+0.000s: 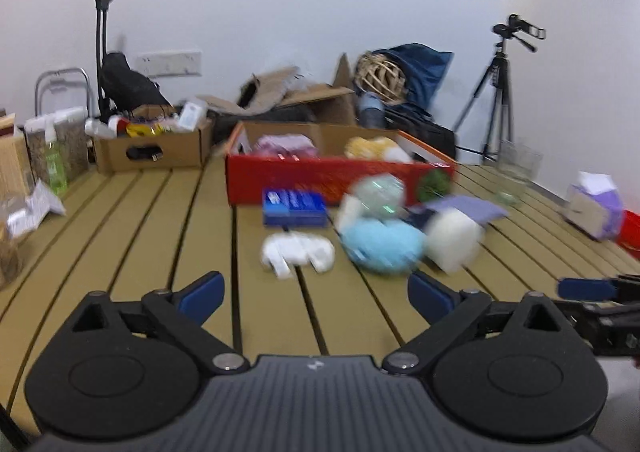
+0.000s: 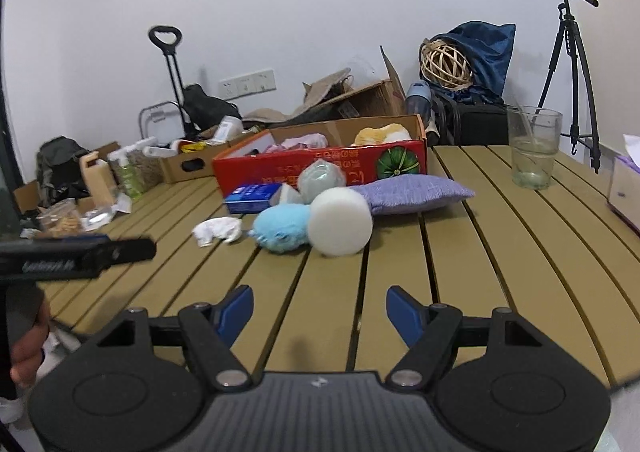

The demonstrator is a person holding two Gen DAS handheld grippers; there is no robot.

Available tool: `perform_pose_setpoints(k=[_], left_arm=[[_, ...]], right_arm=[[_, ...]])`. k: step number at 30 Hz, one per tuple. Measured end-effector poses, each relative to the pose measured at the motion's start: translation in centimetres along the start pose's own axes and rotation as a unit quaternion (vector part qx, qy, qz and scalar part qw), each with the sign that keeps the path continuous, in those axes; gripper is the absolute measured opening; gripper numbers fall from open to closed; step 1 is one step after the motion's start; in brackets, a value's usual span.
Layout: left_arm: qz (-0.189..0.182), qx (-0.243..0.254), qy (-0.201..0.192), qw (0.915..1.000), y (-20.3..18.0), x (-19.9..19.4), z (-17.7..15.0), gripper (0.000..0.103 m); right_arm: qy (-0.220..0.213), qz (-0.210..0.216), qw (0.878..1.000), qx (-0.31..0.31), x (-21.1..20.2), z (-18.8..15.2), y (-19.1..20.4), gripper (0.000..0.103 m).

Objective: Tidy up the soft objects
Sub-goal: 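Grasp the white foam cylinder with the right gripper while the left grasps the white cloth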

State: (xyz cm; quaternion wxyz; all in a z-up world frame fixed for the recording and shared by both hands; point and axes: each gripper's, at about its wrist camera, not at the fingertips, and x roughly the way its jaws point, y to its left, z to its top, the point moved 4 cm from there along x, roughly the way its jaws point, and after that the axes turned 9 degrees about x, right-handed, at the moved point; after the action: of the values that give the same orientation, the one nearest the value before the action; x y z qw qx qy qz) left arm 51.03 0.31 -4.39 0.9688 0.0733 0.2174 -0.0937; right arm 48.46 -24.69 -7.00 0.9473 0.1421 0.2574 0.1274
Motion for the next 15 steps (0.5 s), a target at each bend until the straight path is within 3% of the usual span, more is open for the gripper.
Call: perform_pose_setpoints(k=[2, 8, 9, 11, 14, 15], left_arm=[[0.0, 0.012, 0.008, 0.9999, 0.2, 2.7, 0.9, 0.1], [0.0, -0.022, 0.049, 0.9986, 2.1, 9.1, 1.8, 0.099], [-0.005, -0.026, 0.05, 0.9984, 2.2, 9.5, 1.6, 0.094], [-0.017, -0.04, 0.062, 0.9971, 2.3, 10.6, 1.2, 0.082], [-0.048, -0.055, 0.075, 0.9946, 2.4, 11.5, 1.1, 0.048], [-0.052, -0.06, 0.075, 0.994, 2.5, 11.5, 1.0, 0.03]], right_arm=[[0.0, -0.001, 1.0, -0.003, 2.0, 0.9, 0.1, 0.072], [0.001, -0.019, 1.0, -0.016, 7.8, 3.9, -0.1, 0.072], [0.003, -0.022, 1.0, -0.018, 8.6, 4.3, -0.2, 0.071], [0.001, -0.023, 1.0, -0.012, 9.8, 4.9, -0.6, 0.071], [0.002, -0.009, 1.0, 0.013, 11.3, 5.3, -1.3, 0.055], [0.006, -0.005, 1.0, 0.021, 11.7, 5.3, -1.4, 0.054]])
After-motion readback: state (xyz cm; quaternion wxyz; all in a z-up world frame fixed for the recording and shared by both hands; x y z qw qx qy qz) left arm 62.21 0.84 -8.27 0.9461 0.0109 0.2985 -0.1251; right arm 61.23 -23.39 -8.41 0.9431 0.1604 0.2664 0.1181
